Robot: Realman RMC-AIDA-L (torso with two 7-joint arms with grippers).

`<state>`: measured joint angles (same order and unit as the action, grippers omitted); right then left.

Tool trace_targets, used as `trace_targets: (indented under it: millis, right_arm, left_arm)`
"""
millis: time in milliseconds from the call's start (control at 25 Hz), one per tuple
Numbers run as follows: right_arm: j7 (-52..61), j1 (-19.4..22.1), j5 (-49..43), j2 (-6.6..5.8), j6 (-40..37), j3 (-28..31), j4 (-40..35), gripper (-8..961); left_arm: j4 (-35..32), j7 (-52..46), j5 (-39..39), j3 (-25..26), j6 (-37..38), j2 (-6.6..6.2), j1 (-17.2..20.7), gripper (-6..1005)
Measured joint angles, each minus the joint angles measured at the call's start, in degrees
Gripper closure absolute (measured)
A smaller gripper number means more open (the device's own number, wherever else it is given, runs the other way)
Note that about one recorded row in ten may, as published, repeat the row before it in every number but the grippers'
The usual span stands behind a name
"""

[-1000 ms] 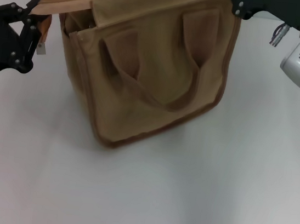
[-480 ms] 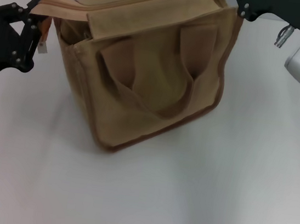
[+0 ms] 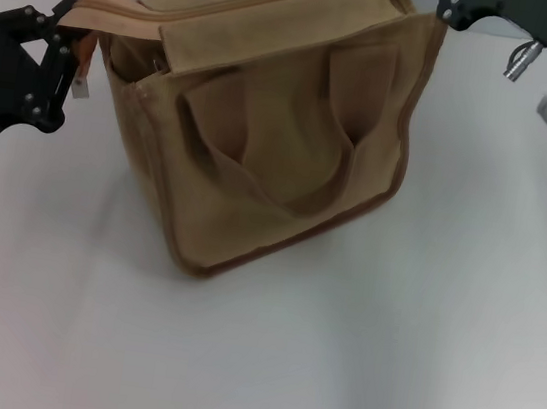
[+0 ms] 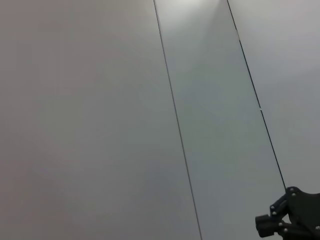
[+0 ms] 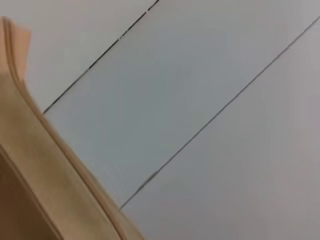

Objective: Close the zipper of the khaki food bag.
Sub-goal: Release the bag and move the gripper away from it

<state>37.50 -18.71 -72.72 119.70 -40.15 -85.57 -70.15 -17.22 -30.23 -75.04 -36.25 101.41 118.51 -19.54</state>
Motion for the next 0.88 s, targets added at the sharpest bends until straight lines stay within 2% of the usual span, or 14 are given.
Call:
trace_targets:
  millis: [160, 200, 400, 440, 560, 600, 680, 720, 760, 880]
  right_arm:
    - [0.5, 0.7, 2.1, 0.05, -0.9, 0.7, 0.9, 946]
    - [0.6, 0.7, 5.2, -0.04, -0.9, 0.9, 2.1, 945]
    - [0.6, 1.1, 11.4, -0.32, -3.8, 2.6, 5.0, 776]
    - [0.8, 1.4, 12.8, -0.31, -5.6, 3.4, 5.9, 742]
    - [3.6, 2.4, 17.6, -0.32, -12.1, 5.6, 9.1, 506]
    - [4.8, 2.6, 18.5, -0.34, -14.0, 6.3, 9.9, 454]
    - [9.5, 2.7, 19.5, -0.40, -20.1, 8.7, 13.2, 350]
    - [14.4, 2.5, 19.5, -0.56, -26.3, 11.7, 16.9, 298]
    - [14.4, 2.5, 19.5, -0.56, -26.3, 11.7, 16.9, 294]
    - [21.9, 1.8, 18.1, -1.57, -35.9, 15.2, 22.8, 280]
  left_arm:
    - [0.0, 0.0, 0.0, -0.1, 0.0, -0.03, 0.0, 976]
    - [0.0, 0.0, 0.0, -0.1, 0.0, -0.03, 0.0, 976]
    - [0.0, 0.0, 0.0, -0.1, -0.1, -0.04, -0.1, 976]
    - [0.0, 0.0, 0.0, -0.2, -0.1, -0.04, -0.1, 976]
    - [0.0, -0.2, -0.1, -0.3, -0.1, -0.04, -0.2, 976]
    - [0.0, -0.2, -0.1, -0.3, -0.1, -0.04, -0.2, 976]
    - [0.0, -0.2, -0.1, -0.3, -0.1, -0.03, -0.2, 975]
    - [0.0, -0.4, -0.2, -0.3, -0.1, -0.03, -0.2, 975]
    - [0.0, -0.4, -0.2, -0.3, -0.1, -0.03, -0.2, 975]
    - [0.0, -0.6, -0.2, -0.3, -0.1, -0.03, -0.2, 975]
